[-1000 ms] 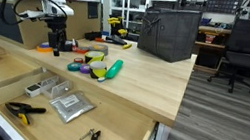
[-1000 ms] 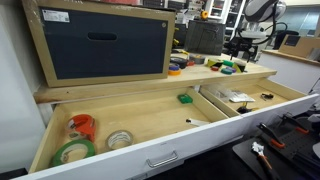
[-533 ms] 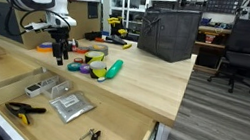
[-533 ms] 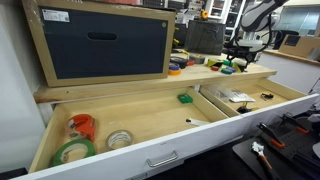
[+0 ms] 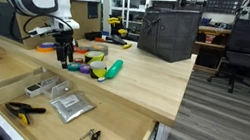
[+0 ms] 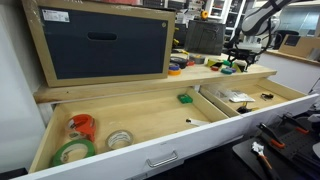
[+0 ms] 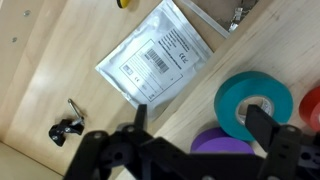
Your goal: Put the green tape from the counter in the topmost drawer on the left.
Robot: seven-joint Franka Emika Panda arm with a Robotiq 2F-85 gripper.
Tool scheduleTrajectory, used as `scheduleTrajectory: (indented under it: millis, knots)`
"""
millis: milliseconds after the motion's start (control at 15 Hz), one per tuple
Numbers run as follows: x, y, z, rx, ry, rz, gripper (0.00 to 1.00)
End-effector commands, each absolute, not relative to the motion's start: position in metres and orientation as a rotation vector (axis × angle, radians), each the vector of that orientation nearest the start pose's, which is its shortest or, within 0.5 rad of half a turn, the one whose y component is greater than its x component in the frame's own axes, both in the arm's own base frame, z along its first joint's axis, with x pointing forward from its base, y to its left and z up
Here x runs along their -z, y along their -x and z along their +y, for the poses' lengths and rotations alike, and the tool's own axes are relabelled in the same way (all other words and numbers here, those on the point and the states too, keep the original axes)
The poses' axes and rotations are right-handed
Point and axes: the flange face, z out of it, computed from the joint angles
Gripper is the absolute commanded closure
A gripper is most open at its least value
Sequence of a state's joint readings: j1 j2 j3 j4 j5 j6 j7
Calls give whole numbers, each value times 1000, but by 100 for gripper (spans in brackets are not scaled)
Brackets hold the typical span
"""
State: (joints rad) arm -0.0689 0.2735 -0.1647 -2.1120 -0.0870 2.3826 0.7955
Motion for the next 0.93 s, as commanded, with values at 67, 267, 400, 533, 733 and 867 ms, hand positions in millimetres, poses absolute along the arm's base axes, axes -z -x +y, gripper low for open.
scheduleTrajectory:
  millis: [67,267,400,533,733,867]
  knots:
    - [-283,-561,-139,68,2852,1549,0]
    - [-273,-562,-141,53,2851,1567,0]
    - [-267,-565,-141,48,2854,1568,0]
    - [-263,-569,-139,52,2856,1563,0]
    - [-266,-575,-137,66,2849,1555,0]
    - [-274,-578,-136,85,2842,1540,0]
